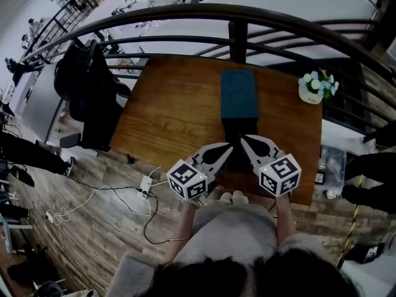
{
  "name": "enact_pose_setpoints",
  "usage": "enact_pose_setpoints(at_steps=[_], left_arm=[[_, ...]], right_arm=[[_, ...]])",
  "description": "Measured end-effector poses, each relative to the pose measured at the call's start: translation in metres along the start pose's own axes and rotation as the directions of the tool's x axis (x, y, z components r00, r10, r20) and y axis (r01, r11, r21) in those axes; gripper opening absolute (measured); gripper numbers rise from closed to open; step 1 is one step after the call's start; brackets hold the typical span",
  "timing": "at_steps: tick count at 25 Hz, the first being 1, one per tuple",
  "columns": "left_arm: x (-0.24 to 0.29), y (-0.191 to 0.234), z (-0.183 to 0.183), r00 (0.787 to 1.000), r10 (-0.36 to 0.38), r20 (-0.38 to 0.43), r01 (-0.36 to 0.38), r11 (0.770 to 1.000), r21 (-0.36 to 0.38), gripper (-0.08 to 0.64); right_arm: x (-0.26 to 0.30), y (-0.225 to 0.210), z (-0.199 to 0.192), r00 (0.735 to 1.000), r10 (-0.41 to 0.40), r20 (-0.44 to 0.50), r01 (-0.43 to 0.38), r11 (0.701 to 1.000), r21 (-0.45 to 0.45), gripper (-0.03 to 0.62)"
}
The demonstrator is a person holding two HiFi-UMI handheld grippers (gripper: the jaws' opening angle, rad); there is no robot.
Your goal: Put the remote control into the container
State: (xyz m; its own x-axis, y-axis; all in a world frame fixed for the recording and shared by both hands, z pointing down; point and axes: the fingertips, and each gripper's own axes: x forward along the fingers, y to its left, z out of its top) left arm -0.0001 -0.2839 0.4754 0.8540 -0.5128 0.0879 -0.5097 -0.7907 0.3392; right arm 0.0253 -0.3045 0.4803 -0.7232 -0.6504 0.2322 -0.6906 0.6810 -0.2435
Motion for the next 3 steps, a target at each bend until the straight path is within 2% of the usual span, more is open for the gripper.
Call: enact_pose_setpoints(at_steps=[3], left_arm=[[0.0012,-0.0017,0.0005,1.0,-0.004,-0.002,0.004,1.0,-0.001,0.004]], right_arm=[[-0.0011,-0.0007,0.0011,1.0,0.002,0.001,-0.002,1.0,0.001,0.029]])
